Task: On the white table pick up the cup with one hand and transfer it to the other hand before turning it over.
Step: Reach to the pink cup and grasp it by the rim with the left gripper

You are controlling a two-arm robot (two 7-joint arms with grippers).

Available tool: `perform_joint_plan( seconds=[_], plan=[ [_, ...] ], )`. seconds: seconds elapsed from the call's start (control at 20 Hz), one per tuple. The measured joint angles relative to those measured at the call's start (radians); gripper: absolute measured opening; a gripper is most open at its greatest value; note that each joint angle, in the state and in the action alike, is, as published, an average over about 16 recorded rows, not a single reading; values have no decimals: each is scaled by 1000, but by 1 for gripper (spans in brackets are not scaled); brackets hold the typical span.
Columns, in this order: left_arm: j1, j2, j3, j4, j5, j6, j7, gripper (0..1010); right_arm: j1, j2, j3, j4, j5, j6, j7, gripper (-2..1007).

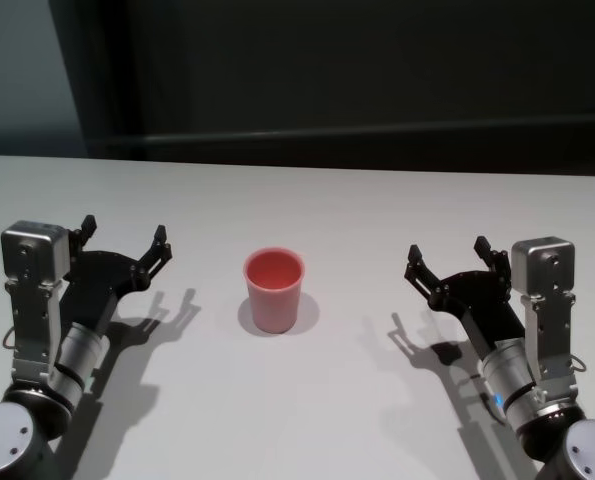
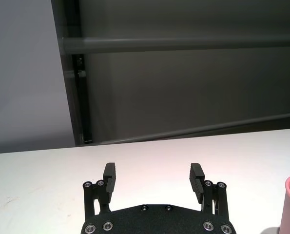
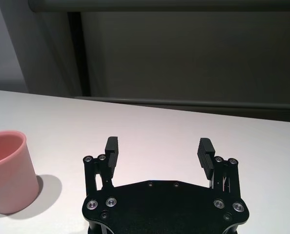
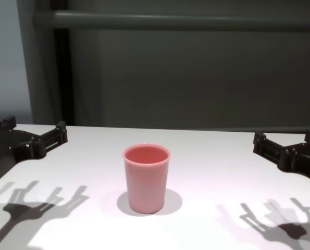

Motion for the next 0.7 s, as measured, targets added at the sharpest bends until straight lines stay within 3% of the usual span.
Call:
perform_joint_plan(
  seconds=[0.7],
  plan=[
    [0, 0, 0, 0, 0, 0, 0, 1001, 0, 0, 0, 0, 0, 0, 0, 1001]
  ],
)
